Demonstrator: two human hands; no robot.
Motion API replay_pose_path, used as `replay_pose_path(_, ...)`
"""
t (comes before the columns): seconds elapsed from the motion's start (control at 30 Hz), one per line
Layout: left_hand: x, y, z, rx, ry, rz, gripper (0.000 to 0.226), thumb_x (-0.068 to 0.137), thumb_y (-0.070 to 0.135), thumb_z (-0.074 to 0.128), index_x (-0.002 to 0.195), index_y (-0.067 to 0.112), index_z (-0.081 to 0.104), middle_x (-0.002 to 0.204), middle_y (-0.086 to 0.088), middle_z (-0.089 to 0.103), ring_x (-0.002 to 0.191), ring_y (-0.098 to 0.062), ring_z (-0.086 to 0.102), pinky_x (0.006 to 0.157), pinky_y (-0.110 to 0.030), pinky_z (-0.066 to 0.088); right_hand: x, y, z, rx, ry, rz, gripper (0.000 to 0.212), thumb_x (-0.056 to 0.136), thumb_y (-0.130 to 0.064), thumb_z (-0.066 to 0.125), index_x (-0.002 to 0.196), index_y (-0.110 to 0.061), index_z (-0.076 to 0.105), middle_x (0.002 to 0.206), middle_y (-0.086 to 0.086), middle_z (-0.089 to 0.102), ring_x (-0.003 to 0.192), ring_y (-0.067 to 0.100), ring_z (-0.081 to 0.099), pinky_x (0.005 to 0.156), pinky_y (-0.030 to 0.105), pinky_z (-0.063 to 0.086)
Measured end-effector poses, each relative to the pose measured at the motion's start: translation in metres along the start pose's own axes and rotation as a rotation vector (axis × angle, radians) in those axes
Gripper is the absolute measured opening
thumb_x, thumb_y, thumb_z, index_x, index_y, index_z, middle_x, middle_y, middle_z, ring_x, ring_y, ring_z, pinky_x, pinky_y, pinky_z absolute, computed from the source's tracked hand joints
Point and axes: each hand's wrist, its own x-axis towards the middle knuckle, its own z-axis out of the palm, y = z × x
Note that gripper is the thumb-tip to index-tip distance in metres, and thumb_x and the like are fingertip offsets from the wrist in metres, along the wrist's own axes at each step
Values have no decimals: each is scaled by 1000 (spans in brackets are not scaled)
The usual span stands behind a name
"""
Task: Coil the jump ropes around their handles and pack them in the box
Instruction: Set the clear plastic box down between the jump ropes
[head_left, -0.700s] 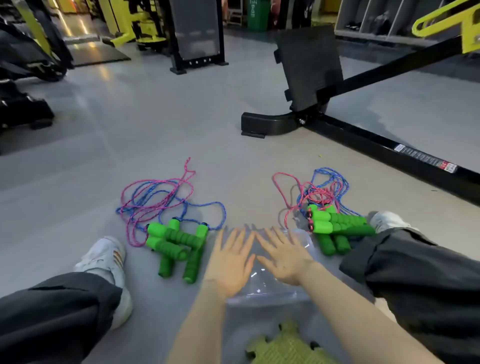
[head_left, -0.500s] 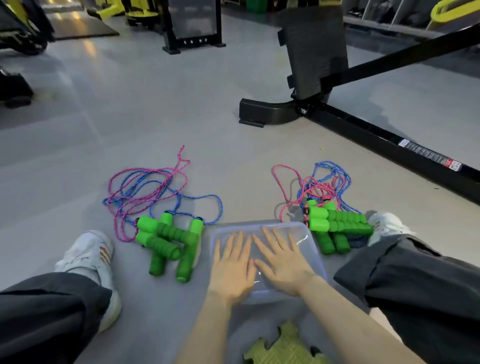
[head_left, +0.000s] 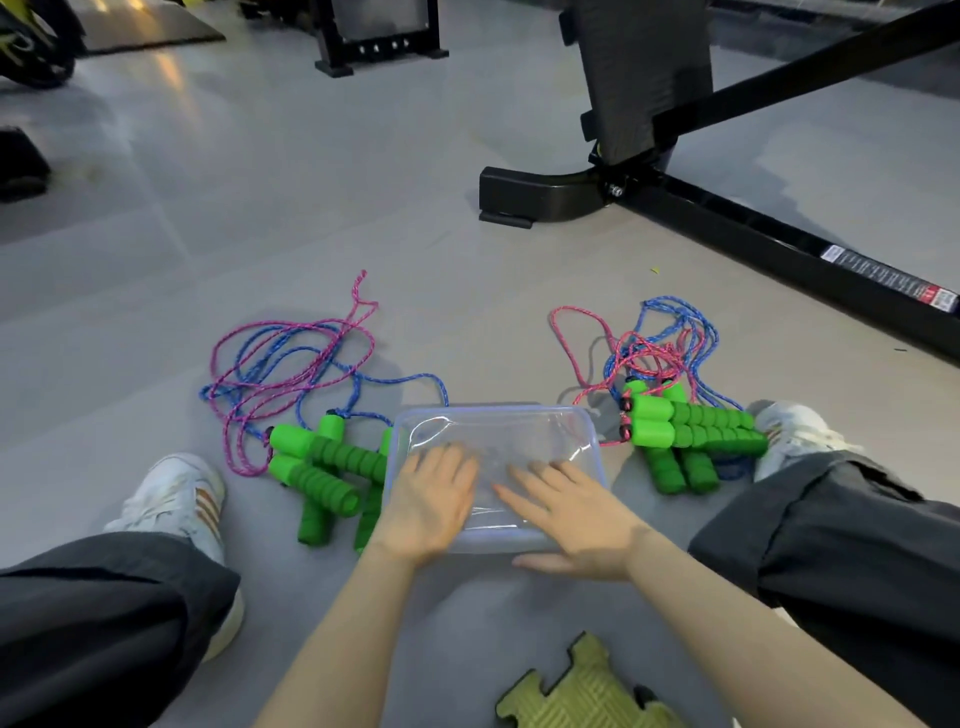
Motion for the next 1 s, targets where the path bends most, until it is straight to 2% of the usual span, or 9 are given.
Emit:
replay_pose_path(0.1,-9,18,-5,39,25,132,16,85,24,42,96,13,46,82,-6,63,82,-22,44,71,-31,37,-3,-2,7,-163,176,-96,77,70,-57,66,126,-9,42,110,6,63,91,25,60,81,37,47)
replay_pose_path(0.2,-28,24,-2,83,-12,153,36,83,39,50,105,10,49,99,-10,68,97,-26,56,85,-38,44,1,-9,12,-238,320,-137,57,68,-36,73,111,-10,48,96,4,61,79,24,61,71,34,47)
replay_pose_path(0.27,-37,23,-2,152,-71,170,42,81,34,55,113,8,49,110,-10,69,103,-26,62,87,-40,51,1,-13,12,-215,403,-142,37,70,-21,71,98,-11,48,86,6,63,71,26,62,63,32,50)
replay_pose_path(0.37,-40,25,3,193,-67,188,30,91,6,33,117,5,48,111,-10,70,101,-26,67,81,-38,56,-3,-15,15,-243,442,-147,9,86,-11,49,94,-8,48,86,10,68,72,31,66,65,35,55)
replay_pose_path(0.47,-36,27,5,237,-140,187,43,95,1,21,117,1,57,109,-14,70,98,-31,68,77,-41,57,-4,-14,16,-290,422,-131,20,93,-7,31,102,-3,49,95,15,72,82,33,69,71,37,57)
replay_pose_path(0.6,-30,26,3,242,-310,184,48,81,20,35,108,1,71,109,-18,69,99,-34,67,75,-44,57,0,-10,15,-229,377,-134,29,82,-21,53,103,-2,47,95,16,72,83,34,70,70,36,58)
replay_pose_path(0.7,-30,27,4,176,-351,142,47,88,26,35,119,-1,59,114,-17,67,105,-33,65,81,-44,55,2,-5,12,-165,358,-131,26,96,-18,28,104,-3,48,95,15,72,84,33,70,72,36,58)
replay_pose_path(0.87,-16,31,-23,-8,-346,-108,76,99,55,13,111,7,71,118,-14,66,106,-27,65,94,-40,46,-7,14,5,-90,162,-94,59,102,-28,12,109,-12,69,117,8,67,106,28,65,90,41,50)
replay_pose_path(1.0,-12,25,-30,-19,-396,-329,75,98,58,17,111,7,70,121,-20,63,111,-36,61,101,-48,31,-13,42,-8,-108,17,-68,48,84,-41,36,121,-24,62,133,-4,57,120,27,56,104,47,40)
